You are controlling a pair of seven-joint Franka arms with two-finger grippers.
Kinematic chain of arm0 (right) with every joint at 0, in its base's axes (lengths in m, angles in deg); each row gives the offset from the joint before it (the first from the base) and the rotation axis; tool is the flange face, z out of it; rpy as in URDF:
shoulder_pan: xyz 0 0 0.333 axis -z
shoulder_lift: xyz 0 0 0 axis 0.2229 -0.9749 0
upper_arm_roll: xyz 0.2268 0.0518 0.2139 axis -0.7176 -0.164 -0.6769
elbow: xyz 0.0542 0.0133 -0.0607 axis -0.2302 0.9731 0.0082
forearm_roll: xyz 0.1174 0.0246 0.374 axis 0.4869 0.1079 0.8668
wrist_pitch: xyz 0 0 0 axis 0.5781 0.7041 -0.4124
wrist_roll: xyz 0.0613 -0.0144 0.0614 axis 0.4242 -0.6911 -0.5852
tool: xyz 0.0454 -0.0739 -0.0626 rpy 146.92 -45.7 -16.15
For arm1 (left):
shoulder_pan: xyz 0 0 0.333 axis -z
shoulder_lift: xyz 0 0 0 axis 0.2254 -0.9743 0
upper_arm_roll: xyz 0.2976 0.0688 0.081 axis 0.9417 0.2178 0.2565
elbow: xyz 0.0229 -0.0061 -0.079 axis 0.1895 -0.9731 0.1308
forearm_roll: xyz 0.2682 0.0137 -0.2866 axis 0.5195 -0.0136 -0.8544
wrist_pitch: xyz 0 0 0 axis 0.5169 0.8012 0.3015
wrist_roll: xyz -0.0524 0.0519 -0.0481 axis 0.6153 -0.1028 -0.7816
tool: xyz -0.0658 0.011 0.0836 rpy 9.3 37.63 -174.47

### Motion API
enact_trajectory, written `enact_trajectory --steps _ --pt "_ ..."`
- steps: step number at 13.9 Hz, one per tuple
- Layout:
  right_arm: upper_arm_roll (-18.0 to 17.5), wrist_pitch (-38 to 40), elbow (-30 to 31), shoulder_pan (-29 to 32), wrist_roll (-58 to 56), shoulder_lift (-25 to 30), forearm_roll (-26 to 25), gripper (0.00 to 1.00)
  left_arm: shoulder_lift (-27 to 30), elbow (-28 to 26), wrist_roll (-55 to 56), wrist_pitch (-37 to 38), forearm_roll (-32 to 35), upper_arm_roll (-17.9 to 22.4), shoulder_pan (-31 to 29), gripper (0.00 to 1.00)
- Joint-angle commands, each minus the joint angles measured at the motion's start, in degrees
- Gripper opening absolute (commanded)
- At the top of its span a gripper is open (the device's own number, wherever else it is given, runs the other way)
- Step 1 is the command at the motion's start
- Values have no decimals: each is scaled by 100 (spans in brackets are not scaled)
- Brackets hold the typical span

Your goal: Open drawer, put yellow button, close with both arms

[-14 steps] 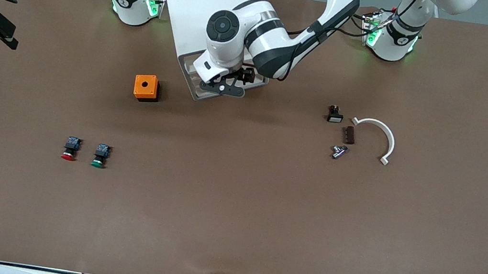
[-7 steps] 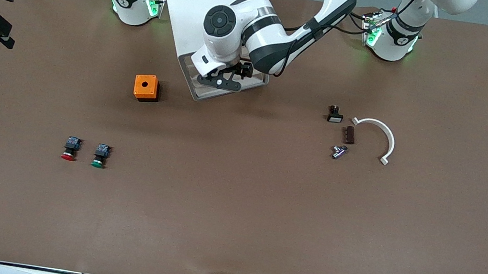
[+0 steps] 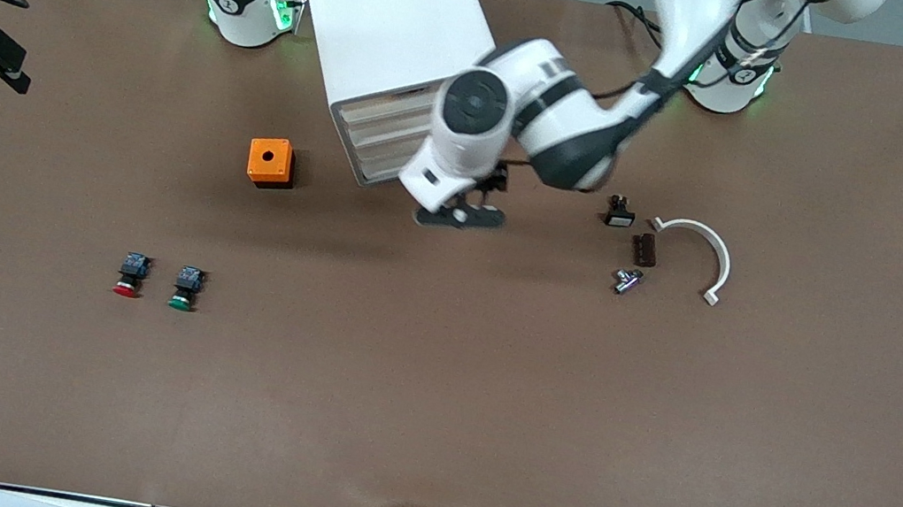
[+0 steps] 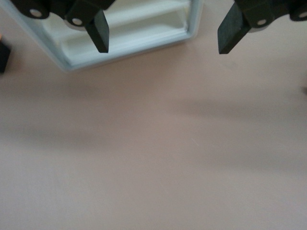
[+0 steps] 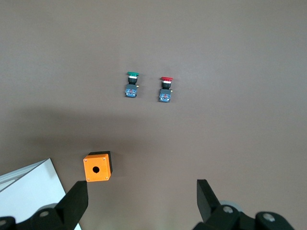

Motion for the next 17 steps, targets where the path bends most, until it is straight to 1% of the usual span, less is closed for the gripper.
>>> enact_trajectory --steps 1,3,5,9,12,16,17 --pt "-53 82 -180 31 -11 -108 -63 100 539 -96 -121 302 450 -68 -743 100" --pt "-70 82 -180 14 -11 -144 -55 100 777 -96 -349 495 794 -68 -1156 100" --pt "-70 91 -180 22 -11 -144 -55 100 952 -87 -779 619 813 -85 -1596 100" --pt "-70 91 -276 40 -11 -144 -72 100 1347 -87 -1237 681 822 -68 -2115 100" --pt "-62 99 -285 40 -11 -153 -72 100 1673 -87 -2035 935 813 -77 -2642 100" --pt "-70 99 -285 31 -11 -161 -63 100 1981 -105 -2696 1365 813 -85 -3056 100" --pt "-70 99 -285 31 -11 -161 -72 100 2034 -96 -2767 1453 804 -77 -3057 100"
